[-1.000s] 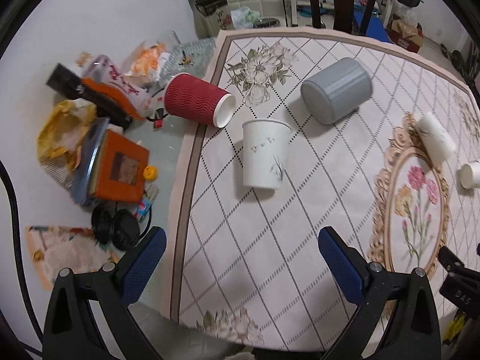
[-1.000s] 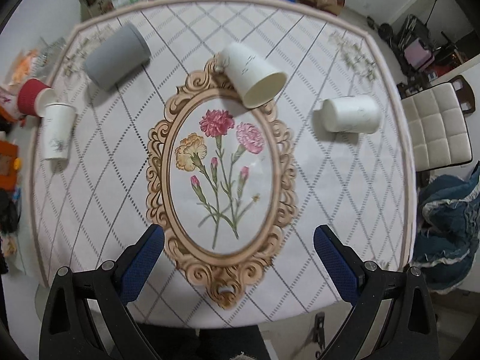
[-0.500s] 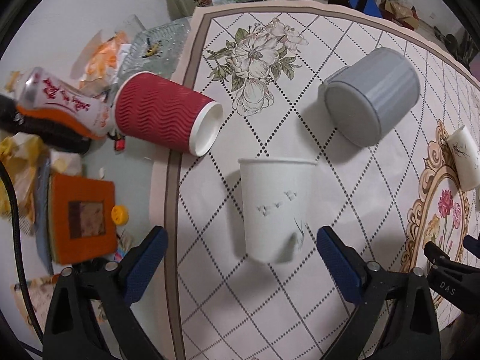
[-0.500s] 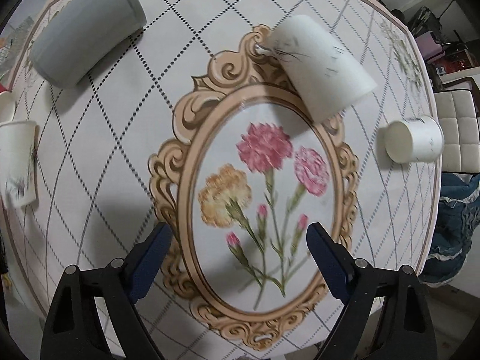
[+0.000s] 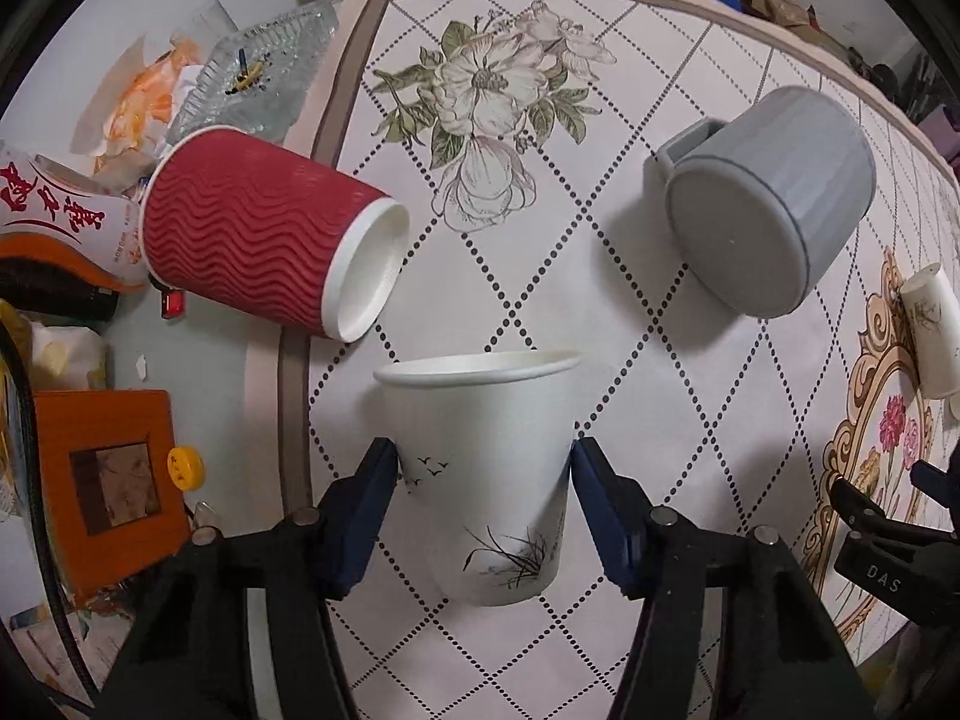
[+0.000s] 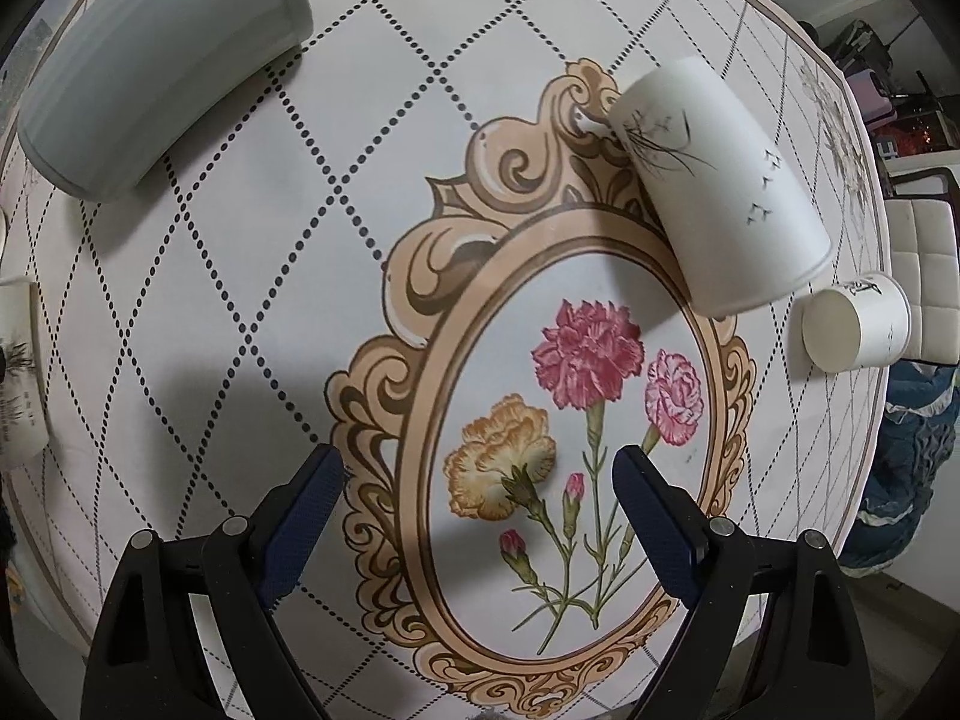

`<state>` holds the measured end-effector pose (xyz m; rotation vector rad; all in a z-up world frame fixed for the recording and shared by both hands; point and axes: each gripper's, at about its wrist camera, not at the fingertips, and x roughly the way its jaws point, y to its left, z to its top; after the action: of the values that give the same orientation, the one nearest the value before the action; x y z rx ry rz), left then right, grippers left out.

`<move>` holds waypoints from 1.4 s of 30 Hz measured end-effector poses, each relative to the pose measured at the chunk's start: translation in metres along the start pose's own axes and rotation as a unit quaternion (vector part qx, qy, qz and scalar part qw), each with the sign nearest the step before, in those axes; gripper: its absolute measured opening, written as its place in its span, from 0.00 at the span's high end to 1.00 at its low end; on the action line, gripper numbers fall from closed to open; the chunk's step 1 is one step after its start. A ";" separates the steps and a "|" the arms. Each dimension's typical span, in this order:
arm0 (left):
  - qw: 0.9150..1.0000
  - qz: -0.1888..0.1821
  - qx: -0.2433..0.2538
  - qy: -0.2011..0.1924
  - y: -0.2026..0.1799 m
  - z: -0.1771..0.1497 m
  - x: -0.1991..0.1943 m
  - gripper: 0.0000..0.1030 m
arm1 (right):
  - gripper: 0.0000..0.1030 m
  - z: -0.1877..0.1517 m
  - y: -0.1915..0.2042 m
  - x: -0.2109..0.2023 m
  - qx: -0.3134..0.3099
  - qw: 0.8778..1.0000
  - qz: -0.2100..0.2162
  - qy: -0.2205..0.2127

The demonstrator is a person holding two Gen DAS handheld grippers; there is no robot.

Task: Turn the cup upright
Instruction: 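Lift the white cup with the left gripper and carry it toward the flower medallion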

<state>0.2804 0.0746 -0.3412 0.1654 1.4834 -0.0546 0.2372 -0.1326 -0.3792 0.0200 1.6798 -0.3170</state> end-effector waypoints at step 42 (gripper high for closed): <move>0.999 -0.043 0.009 0.016 -0.216 -0.138 -0.077 0.45 | 0.10 -0.130 -0.210 -0.003 0.046 0.998 0.031 -0.026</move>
<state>0.1077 -0.1239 -0.2918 0.1180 1.5212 -0.1348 0.0699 -0.3049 -0.3222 0.1324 1.6094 -0.3449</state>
